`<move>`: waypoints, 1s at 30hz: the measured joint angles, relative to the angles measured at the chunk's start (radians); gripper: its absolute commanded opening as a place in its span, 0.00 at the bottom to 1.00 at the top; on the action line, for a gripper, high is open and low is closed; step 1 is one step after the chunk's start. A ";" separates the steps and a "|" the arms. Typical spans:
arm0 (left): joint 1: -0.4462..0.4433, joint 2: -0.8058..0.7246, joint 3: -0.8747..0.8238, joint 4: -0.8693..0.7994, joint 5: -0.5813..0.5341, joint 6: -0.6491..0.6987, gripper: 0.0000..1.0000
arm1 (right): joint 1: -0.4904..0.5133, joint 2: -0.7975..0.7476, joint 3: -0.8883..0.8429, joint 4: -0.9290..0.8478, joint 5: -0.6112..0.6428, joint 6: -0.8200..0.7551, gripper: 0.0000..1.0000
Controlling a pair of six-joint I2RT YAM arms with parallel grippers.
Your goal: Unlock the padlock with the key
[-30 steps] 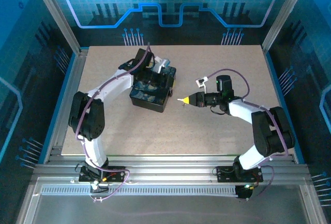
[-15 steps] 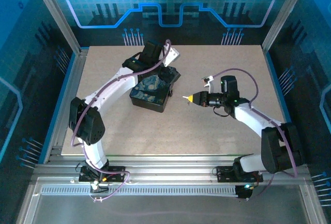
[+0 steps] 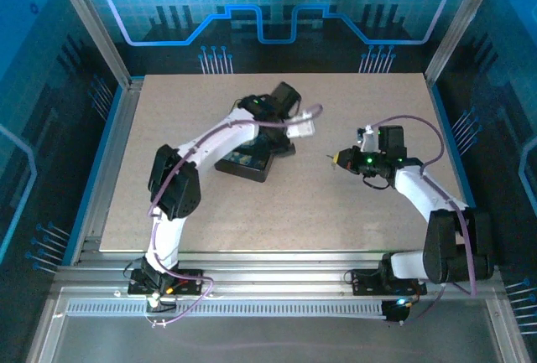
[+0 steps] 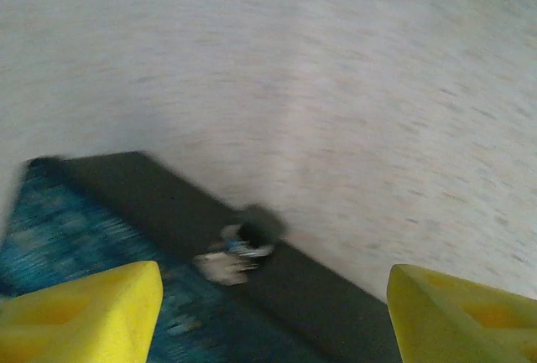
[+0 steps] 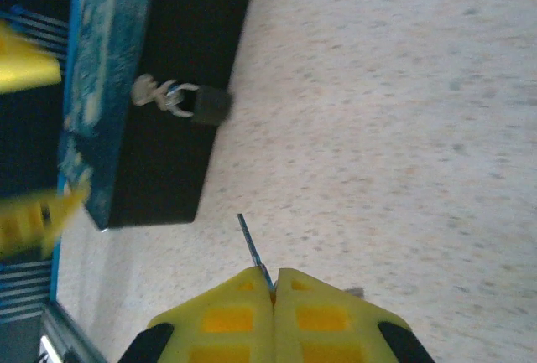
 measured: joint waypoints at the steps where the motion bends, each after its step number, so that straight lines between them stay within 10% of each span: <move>1: -0.015 0.000 -0.016 -0.009 0.000 0.033 0.73 | -0.010 0.005 0.000 -0.006 0.005 0.001 0.00; 16: -0.043 0.180 0.011 -0.009 -0.216 0.481 0.77 | -0.053 0.013 0.000 -0.032 0.010 0.004 0.00; 30: -0.039 0.296 0.132 -0.061 -0.314 0.553 0.80 | -0.060 0.053 0.019 -0.034 -0.034 0.003 0.00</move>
